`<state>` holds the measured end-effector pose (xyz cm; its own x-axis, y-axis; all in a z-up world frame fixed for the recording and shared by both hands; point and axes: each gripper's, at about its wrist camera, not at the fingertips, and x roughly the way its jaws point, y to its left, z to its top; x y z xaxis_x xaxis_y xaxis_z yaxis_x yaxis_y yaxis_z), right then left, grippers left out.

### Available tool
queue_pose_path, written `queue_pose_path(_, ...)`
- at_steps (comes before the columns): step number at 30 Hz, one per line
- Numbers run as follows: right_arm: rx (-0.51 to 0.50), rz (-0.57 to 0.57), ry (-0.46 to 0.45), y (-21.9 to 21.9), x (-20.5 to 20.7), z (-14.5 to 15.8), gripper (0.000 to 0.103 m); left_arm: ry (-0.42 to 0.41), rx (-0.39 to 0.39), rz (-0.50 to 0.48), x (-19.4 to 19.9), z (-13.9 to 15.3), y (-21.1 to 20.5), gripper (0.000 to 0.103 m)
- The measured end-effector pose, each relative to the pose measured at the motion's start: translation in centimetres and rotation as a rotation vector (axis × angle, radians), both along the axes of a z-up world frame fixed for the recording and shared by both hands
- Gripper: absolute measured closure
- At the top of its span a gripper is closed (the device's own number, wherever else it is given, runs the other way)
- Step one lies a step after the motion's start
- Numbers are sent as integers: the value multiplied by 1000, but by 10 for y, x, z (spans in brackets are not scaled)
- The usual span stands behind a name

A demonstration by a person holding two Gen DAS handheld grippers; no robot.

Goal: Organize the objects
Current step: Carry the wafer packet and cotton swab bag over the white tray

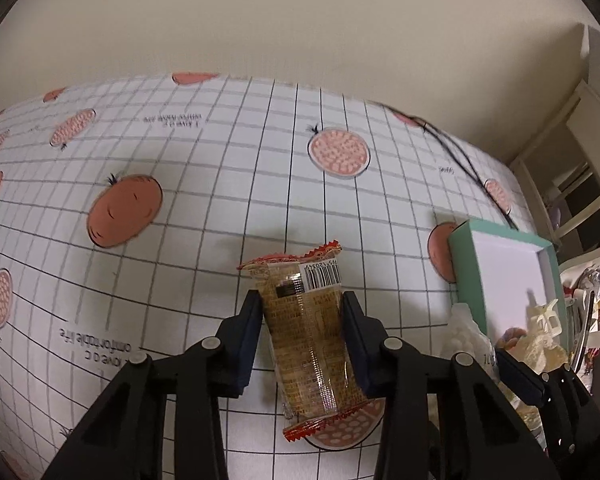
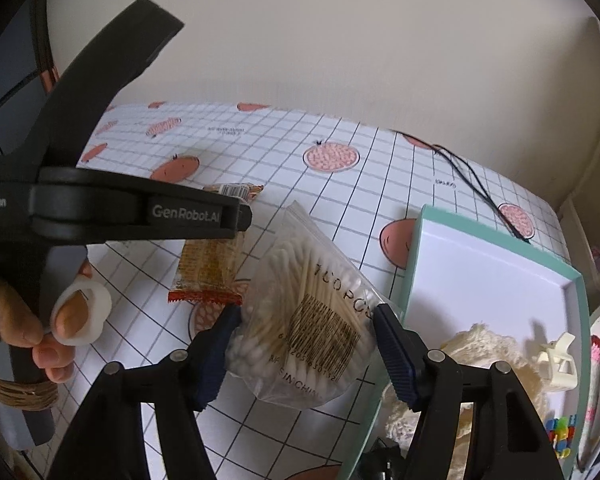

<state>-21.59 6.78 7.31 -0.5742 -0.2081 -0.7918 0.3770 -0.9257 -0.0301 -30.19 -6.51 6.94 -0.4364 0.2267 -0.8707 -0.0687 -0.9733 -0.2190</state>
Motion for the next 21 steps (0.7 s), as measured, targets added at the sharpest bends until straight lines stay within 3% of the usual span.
queue_pose_path(12,-77,-45,80,23,7,49,33,142,33,-5,10,58,4,62)
queue_pose_path(21,-96,-126,156,66,22,95,33,220,83,-49,26,93,28,62)
